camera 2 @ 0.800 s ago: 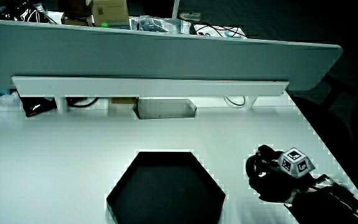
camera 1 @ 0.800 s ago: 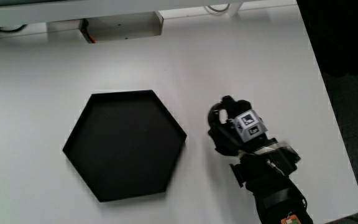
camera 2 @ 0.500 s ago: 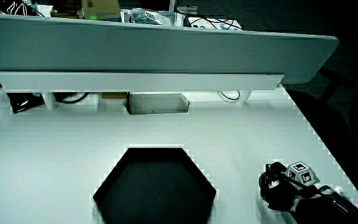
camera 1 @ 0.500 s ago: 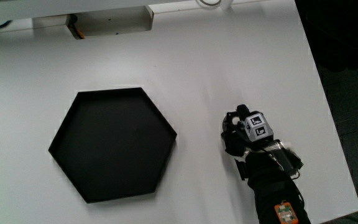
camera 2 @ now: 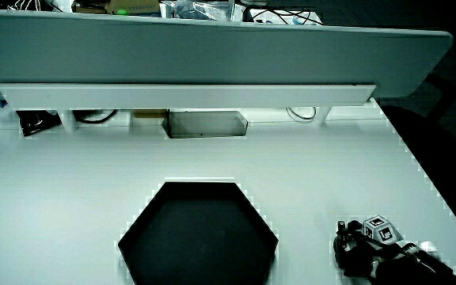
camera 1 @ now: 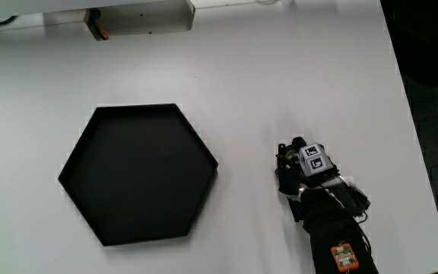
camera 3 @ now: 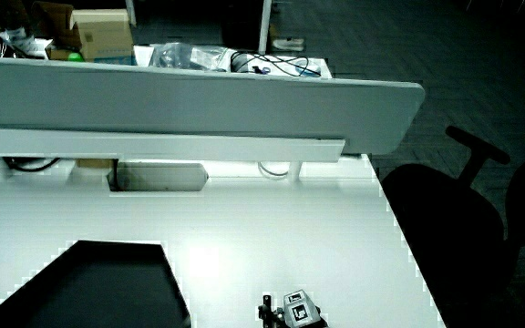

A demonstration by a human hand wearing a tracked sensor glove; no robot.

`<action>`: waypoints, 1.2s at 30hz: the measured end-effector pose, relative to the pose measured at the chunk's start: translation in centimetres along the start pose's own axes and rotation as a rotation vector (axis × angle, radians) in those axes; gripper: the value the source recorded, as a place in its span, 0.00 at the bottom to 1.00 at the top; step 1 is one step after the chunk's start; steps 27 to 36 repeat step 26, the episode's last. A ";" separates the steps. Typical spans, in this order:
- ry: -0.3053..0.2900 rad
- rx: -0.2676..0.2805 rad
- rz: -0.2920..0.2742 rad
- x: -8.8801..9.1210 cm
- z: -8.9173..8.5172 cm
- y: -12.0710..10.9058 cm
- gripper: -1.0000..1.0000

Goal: Place black tape on desk

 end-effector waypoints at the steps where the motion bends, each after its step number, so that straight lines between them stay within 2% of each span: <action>1: 0.009 -0.022 0.014 -0.1 0.1 0.0 0.50; 2: 0.010 -0.037 0.011 -0.2 0.1 0.2 0.50; 3: 0.023 -0.082 0.037 -0.4 -0.2 0.5 0.50; 6: 0.015 -0.108 0.039 -0.6 -0.8 0.7 0.38; 7: 0.028 -0.135 0.042 -0.5 -1.1 0.8 0.33; 8: 0.029 -0.119 0.001 -0.2 -1.7 1.0 0.29; 9: 0.044 -0.081 -0.019 0.0 -1.7 0.6 0.25; 11: 0.078 -0.072 0.000 0.3 -2.3 0.3 0.17; 13: 0.058 -0.004 -0.068 0.7 -3.1 0.0 0.08; 15: 0.114 0.013 -0.029 1.1 -3.8 -1.0 0.00; 19: 0.227 0.049 0.048 1.8 -5.2 -3.0 0.00; 20: 0.254 0.063 0.085 1.8 -4.5 -4.1 0.00; 21: 0.309 0.003 0.140 1.6 -3.8 -5.0 0.00; 22: 0.292 0.096 0.108 1.7 -4.9 -4.9 0.00; 23: 0.320 0.020 0.134 1.4 -3.4 -6.2 0.00; 26: 0.319 0.102 0.094 1.6 -5.7 -6.5 0.00; 36: 0.319 0.102 0.094 1.6 -5.7 -6.5 0.00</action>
